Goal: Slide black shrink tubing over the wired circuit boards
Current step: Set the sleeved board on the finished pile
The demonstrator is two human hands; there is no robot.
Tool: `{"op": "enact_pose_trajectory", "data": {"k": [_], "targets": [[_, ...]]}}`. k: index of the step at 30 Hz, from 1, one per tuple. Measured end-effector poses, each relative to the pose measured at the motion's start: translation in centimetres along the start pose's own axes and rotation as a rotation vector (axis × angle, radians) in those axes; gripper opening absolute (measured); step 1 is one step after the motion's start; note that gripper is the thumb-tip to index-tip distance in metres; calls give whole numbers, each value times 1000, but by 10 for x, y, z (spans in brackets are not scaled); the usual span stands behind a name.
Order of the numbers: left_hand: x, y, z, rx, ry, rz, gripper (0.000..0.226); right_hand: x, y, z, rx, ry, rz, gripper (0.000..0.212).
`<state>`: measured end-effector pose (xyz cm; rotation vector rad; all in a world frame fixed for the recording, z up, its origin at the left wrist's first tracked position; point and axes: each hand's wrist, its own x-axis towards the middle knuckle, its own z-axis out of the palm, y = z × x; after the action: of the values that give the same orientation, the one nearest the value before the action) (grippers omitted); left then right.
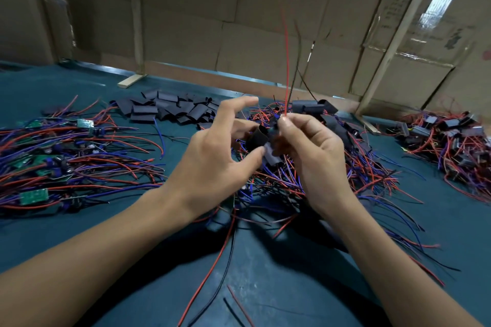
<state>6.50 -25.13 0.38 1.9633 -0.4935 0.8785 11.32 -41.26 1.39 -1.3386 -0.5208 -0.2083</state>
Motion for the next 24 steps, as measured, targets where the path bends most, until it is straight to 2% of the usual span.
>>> {"op": "enact_pose_trajectory", "data": {"k": [8, 14, 20, 24], "targets": [[6, -12, -10, 288, -141, 221, 71, -3, 1, -2, 65, -111, 72, 7], [6, -14, -10, 208, -159, 193, 70, -4, 1, -4, -10, -125, 48, 17], [5, -18, -7, 156, -108, 203, 65, -3, -1, -5, 20, -83, 97, 15], [5, -21, -8, 177, -90, 226, 70, -3, 0, -6, -32, -97, 101, 11]]}}
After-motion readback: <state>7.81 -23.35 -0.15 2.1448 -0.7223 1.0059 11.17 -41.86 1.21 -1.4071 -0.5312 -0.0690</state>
